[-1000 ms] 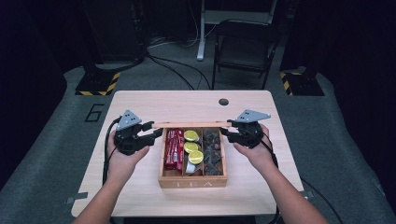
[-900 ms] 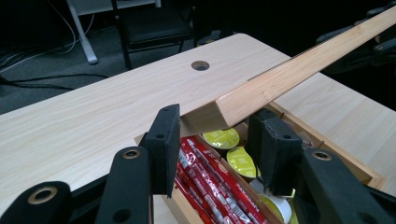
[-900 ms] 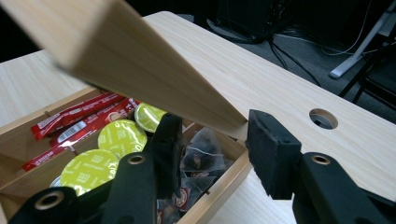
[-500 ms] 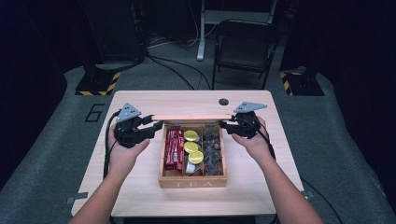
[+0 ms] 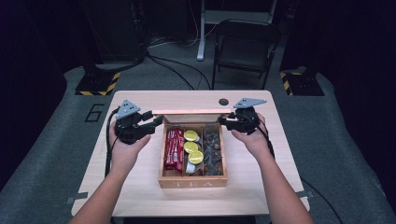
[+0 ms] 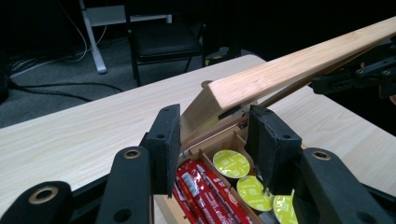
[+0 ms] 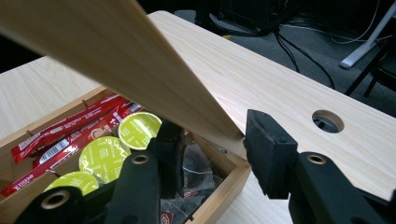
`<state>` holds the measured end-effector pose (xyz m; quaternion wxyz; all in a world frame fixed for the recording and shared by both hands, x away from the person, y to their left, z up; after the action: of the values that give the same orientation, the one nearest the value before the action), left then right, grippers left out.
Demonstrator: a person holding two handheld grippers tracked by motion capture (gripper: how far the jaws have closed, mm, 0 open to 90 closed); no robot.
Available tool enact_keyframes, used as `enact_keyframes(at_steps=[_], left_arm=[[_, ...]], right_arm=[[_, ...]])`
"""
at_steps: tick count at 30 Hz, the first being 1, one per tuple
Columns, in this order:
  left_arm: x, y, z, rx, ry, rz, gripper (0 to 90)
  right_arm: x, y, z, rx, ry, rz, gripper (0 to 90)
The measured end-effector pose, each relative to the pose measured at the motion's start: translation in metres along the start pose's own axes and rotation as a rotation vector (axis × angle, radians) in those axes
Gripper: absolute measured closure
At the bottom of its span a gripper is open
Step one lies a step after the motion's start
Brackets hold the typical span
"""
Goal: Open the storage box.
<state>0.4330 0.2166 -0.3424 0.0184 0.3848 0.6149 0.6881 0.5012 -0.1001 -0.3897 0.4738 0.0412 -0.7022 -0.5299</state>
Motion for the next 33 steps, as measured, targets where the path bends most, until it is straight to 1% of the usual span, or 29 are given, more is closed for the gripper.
enact_keyframes(at_steps=[2, 3, 4, 8, 10, 14, 16, 19, 21, 22, 23, 24, 25, 28, 29, 30, 31, 33], left_arm=[[0.0, -0.002, -0.001, -0.001, -0.004, 0.008, 54.3], [0.0, -0.004, -0.001, -0.002, -0.005, 0.007, 54.0], [0.0, -0.006, -0.001, 0.006, -0.007, 0.004, 53.6], [0.002, -0.011, -0.003, 0.009, -0.01, 0.002, 53.2], [0.003, -0.015, -0.004, 0.023, -0.013, -0.002, 52.9], [0.006, -0.029, -0.005, 0.066, -0.011, -0.013, 52.9], [0.007, -0.036, -0.005, 0.085, -0.017, -0.015, 52.8], [0.005, -0.052, -0.007, 0.085, -0.007, 0.009, 52.5], [0.0, -0.061, -0.008, 0.087, -0.008, 0.035, 52.4], [-0.003, -0.066, -0.009, 0.091, -0.01, 0.047, 52.5], [-0.008, -0.07, -0.01, 0.096, -0.012, 0.06, 52.5], [-0.019, -0.078, -0.012, 0.1, -0.014, 0.087, 52.5], [-0.019, -0.078, -0.012, 0.1, -0.014, 0.087, 52.6], [-0.036, -0.087, -0.015, 0.102, -0.015, 0.13, 52.7], [-0.041, -0.09, -0.016, 0.094, -0.013, 0.143, 52.7], [-0.044, -0.091, -0.017, 0.099, -0.012, 0.148, 52.7], [-0.049, -0.093, -0.019, 0.115, -0.005, 0.146, 52.8], [-0.057, -0.095, -0.021, 0.12, 0.003, 0.142, 52.8]], right_arm=[[0.0, -0.001, 0.001, -0.002, -0.002, -0.002, 58.0], [0.0, -0.001, 0.001, 0.003, -0.005, -0.011, 58.0], [0.0, -0.003, 0.002, -0.006, -0.007, -0.017, 57.8], [0.0, -0.003, 0.002, 0.003, -0.005, -0.01, 57.8], [0.001, -0.006, 0.003, 0.002, -0.001, -0.012, 57.3], [0.001, -0.009, 0.004, -0.001, 0.005, -0.012, 57.0], [0.002, -0.01, 0.005, 0.007, 0.004, -0.011, 57.0], [0.002, -0.011, 0.006, 0.002, 0.002, -0.012, 57.0], [0.002, -0.011, 0.006, -0.016, 0.002, -0.017, 57.0], [0.001, -0.011, 0.006, -0.015, 0.005, -0.024, 56.9], [0.001, -0.011, 0.006, -0.015, 0.005, -0.024, 56.9], [0.001, -0.012, 0.005, -0.02, 0.007, -0.028, 56.9], [0.001, -0.012, 0.005, -0.02, 0.007, -0.028, 56.9], [0.002, -0.012, 0.005, -0.023, 0.016, -0.026, 56.8], [0.002, -0.012, 0.005, -0.03, 0.015, -0.027, 56.8], [0.002, -0.012, 0.005, -0.029, 0.016, -0.029, 56.8], [0.002, -0.012, 0.005, -0.027, 0.016, -0.03, 56.8], [0.002, -0.013, 0.004, -0.015, 0.02, -0.03, 56.7]])
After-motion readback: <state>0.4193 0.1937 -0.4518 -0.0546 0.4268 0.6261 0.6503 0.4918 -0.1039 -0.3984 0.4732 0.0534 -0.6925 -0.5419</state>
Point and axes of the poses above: each handheld gripper's, and its own axes: x roughly backward along the jaws, y roughly out of its top, z roughly to its left, the point moved 4 cm from there along -x, roughly forward along the jaws, and after that the axes turned 7 degrees about z, right-handed, at the moved point
